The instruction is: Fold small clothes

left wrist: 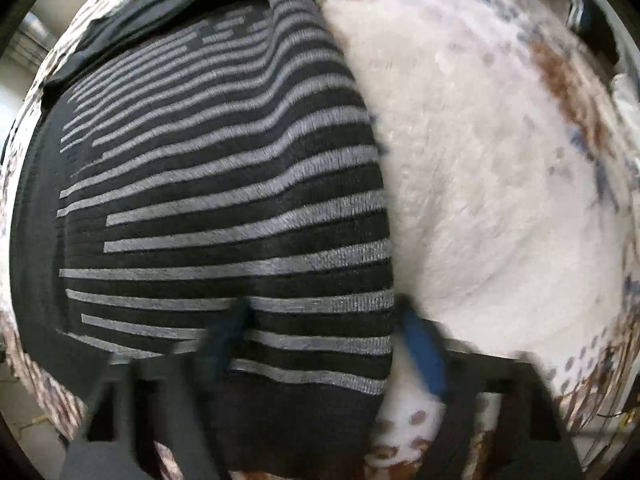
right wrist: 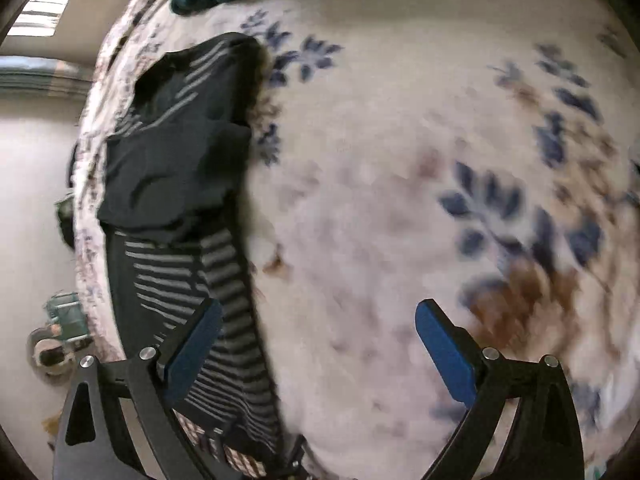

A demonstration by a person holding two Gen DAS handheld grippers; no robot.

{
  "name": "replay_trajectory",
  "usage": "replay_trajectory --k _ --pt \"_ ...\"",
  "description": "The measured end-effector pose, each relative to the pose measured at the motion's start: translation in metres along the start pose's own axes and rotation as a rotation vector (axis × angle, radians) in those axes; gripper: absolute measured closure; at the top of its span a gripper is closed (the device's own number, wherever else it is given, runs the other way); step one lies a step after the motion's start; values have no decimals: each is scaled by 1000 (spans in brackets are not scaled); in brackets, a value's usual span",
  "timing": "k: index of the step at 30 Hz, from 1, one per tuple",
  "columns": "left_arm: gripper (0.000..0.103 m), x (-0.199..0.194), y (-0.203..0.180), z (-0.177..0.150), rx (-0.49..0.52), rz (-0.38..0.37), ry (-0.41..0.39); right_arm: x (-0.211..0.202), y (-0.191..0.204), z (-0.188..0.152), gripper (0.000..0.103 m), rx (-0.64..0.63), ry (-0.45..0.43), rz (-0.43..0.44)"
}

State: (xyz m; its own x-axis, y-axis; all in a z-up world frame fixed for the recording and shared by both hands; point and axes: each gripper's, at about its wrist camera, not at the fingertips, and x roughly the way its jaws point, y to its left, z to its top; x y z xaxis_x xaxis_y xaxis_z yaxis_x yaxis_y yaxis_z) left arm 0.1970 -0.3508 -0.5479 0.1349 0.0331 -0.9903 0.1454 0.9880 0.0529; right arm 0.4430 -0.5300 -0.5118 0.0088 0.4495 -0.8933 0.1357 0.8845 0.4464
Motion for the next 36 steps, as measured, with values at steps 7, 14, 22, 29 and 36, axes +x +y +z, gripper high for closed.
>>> replay_trajectory --k 7,14,22,29,36 --pt "96 -15 26 4 -99 -53 -30 71 32 94 4 30 27 175" --pt "97 -36 49 8 -145 -60 -64 116 66 135 11 58 -6 192" --pt "97 -55 93 4 -260 -59 -89 119 97 125 85 71 -29 178" --pt "97 -88 151 -13 -393 -47 -159 70 157 120 90 -2 -77 125" --pt "97 -106 222 -21 -500 -74 -222 57 262 128 90 -45 -63 11"
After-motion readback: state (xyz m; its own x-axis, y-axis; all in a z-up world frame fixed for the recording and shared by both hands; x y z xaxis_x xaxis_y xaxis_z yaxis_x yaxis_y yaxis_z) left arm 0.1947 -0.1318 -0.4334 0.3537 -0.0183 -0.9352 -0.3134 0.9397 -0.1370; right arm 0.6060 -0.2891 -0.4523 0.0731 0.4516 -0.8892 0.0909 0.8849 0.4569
